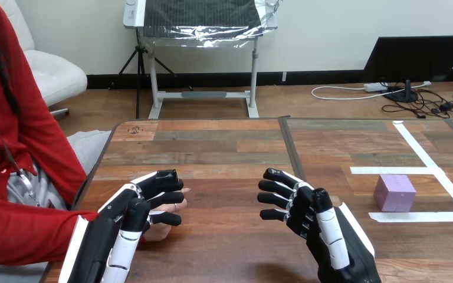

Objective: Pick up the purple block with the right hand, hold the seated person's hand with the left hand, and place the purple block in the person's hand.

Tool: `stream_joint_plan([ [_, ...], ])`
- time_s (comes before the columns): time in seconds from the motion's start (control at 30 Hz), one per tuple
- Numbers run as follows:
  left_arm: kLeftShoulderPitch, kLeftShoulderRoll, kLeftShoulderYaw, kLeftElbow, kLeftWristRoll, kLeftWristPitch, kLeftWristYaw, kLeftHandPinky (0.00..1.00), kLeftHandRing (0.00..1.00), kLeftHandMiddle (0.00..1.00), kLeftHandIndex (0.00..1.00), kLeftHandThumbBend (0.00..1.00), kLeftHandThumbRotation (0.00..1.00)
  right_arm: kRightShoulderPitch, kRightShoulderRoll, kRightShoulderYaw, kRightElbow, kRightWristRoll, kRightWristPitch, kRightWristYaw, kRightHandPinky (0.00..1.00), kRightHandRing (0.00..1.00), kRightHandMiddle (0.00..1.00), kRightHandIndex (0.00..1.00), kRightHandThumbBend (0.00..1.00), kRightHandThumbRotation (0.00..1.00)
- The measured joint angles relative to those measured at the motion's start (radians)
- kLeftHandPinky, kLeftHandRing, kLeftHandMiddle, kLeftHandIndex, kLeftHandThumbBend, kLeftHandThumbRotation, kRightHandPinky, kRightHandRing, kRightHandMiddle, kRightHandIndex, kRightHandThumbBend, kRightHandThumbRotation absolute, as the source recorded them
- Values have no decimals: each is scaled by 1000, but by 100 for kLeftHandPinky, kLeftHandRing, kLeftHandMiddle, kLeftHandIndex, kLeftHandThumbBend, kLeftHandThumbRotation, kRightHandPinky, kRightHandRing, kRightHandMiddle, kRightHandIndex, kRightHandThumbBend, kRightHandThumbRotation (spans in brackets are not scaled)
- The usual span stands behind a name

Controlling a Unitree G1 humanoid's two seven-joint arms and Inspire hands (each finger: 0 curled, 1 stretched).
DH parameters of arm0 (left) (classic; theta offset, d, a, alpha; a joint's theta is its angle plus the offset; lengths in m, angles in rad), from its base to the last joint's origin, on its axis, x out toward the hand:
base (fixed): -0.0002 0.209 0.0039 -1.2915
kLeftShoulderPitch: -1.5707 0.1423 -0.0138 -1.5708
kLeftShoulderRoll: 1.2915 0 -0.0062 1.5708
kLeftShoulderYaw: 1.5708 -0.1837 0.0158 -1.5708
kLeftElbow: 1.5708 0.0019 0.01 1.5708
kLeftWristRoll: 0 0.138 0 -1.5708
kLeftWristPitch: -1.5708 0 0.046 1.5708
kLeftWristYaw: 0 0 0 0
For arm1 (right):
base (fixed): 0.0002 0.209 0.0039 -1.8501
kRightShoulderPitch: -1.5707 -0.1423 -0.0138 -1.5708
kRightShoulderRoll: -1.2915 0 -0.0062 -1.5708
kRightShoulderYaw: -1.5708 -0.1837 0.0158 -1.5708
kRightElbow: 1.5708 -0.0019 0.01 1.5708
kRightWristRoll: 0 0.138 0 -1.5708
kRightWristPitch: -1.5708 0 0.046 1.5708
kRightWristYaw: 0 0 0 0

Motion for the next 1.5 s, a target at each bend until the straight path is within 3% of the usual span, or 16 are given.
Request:
stream_joint_plan([
  [0.43,0,1,1,0,-1,2,-6,58,71,74,71,65,92,-5,0,-1,0,0,6,2,75,82,84,84,72,100],
  [0.73,0,7,3,0,-1,3,-6,58,71,73,71,65,92,-55,-7,-12,22,-7,7,1,76,81,83,84,70,100],
  [1.17,1,8,4,0,-1,3,-6,57,70,73,71,65,93,-224,-60,-35,158,-51,7,-30,75,80,80,82,78,100],
  [1.5,2,8,4,1,0,3,-6,58,71,74,71,67,92,-372,-116,-54,296,-83,6,-86,75,80,81,83,73,100],
])
